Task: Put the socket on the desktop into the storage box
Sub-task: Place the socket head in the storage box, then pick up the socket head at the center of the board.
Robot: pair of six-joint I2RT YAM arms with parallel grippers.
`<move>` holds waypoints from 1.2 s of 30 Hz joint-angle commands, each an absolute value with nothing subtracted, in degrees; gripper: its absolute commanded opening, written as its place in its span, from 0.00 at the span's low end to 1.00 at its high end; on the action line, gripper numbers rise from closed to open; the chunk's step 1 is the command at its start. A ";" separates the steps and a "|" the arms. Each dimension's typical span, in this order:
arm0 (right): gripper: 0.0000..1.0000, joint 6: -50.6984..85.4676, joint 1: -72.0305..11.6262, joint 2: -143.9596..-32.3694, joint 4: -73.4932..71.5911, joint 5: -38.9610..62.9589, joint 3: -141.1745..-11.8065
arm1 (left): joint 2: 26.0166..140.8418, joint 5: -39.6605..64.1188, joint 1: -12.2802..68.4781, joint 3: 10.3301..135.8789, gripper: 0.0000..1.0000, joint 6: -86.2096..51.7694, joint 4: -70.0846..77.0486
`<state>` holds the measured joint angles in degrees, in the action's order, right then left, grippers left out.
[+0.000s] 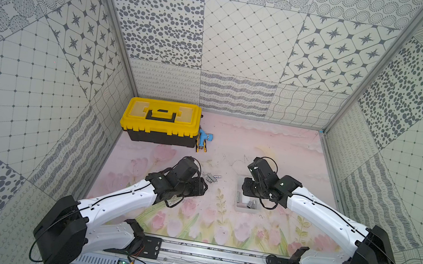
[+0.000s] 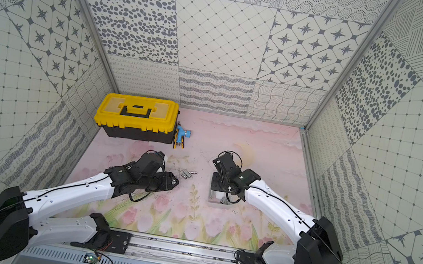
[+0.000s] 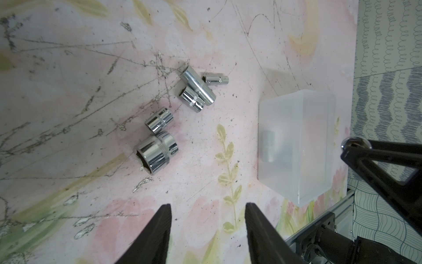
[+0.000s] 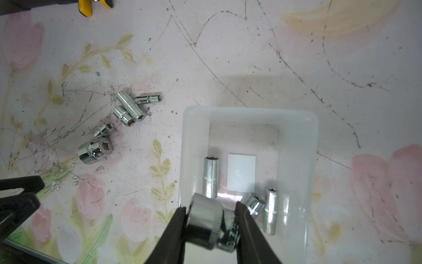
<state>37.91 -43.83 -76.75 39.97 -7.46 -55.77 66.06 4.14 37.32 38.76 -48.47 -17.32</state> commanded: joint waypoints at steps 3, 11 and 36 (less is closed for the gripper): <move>0.54 36.72 -43.67 -75.90 39.70 -9.23 -57.68 | 68.30 4.74 37.18 41.37 0.57 -48.81 -16.39; 0.58 35.47 -44.88 -71.17 40.37 -10.02 -57.80 | 68.82 3.63 36.94 42.60 0.58 -48.58 -16.85; 0.48 30.24 -49.29 -81.70 39.62 -9.53 -70.91 | 59.32 -1.69 34.26 39.68 0.60 -49.70 -22.64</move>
